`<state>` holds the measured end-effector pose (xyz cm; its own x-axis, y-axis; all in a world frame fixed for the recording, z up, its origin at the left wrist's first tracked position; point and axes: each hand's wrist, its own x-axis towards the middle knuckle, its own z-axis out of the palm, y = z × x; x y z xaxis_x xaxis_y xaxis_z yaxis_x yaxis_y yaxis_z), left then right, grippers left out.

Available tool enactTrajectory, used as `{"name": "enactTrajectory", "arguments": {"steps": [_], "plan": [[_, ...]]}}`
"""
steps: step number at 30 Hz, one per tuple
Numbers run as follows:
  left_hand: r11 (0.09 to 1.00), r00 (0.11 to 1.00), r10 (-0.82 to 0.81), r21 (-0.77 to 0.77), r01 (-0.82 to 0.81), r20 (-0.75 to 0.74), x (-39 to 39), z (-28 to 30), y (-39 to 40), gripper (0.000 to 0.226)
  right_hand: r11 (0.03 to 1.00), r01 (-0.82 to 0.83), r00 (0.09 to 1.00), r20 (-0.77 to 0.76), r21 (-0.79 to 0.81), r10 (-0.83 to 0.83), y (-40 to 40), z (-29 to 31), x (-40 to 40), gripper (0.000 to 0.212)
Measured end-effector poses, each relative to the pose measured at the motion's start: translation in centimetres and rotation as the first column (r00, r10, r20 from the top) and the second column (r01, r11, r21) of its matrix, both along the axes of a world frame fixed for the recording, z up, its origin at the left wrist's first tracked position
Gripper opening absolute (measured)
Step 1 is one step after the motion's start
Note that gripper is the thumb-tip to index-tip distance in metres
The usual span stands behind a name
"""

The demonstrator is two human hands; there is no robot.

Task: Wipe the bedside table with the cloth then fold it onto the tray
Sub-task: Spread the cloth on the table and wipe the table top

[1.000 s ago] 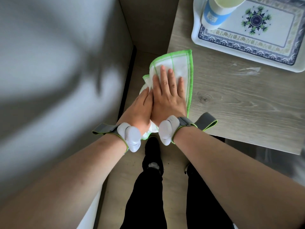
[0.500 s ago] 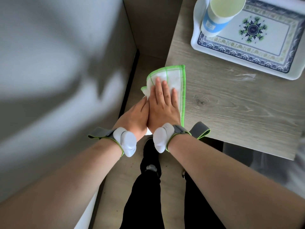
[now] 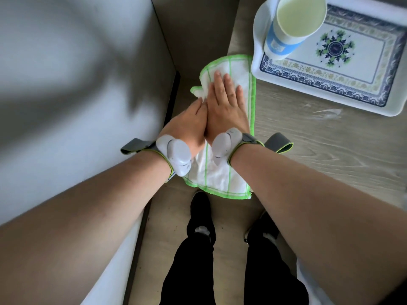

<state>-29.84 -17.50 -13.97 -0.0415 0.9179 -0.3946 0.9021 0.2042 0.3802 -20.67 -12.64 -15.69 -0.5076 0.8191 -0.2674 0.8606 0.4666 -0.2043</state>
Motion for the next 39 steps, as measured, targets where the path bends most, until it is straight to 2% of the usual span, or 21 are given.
{"name": "enactTrajectory", "arguments": {"steps": [7, 11, 16, 26, 31, 34, 36, 39], "plan": [[0.992, 1.0, -0.003, 0.123, 0.003, 0.002, 0.7, -0.1, -2.6, 0.053, 0.997, 0.074, 0.996, -0.057, 0.014, -0.073, -2.3, -0.6, 0.7, 0.055], [0.997, 0.999, -0.036, 0.062, 0.035, 0.023, 1.7, 0.7, -4.0, 0.052, 0.993, 0.115, 0.99, -0.077, -0.022, -0.116, -4.3, -0.4, 2.2, 0.059], [0.979, 0.979, -0.205, -0.003, 0.205, -0.006, 4.7, 1.5, -3.0, 0.055, 0.98, 0.19, 0.977, -0.086, -0.051, -0.194, -4.2, -0.2, 6.1, 0.06], [0.981, 0.972, -0.193, -0.002, 0.195, -0.131, 10.2, 1.8, -0.7, 0.049, 0.976, 0.209, 0.972, -0.1, -0.06, -0.214, -2.2, -0.4, 11.2, 0.063], [0.976, 0.973, -0.204, 0.049, 0.211, -0.112, 12.2, 2.3, 0.4, 0.038, 0.984, 0.168, 0.981, -0.088, -0.065, -0.173, -1.3, 0.5, 13.4, 0.064], [0.964, 0.969, -0.187, 0.157, 0.212, -0.163, 11.9, 2.2, 1.0, 0.03, 0.989, 0.146, 0.988, -0.051, -0.016, -0.147, -0.4, 1.0, 13.1, 0.067], [0.964, 0.973, -0.145, 0.196, 0.18, -0.181, 11.2, 1.8, 1.1, 0.041, 0.99, 0.143, 0.988, -0.062, 0.01, -0.142, 0.0, 1.1, 12.7, 0.065], [0.974, 0.965, -0.182, 0.1, 0.203, -0.187, 11.2, 1.1, 0.9, 0.069, 0.994, 0.109, 0.991, -0.075, 0.001, -0.109, 0.1, 0.4, 12.9, 0.064]]}}
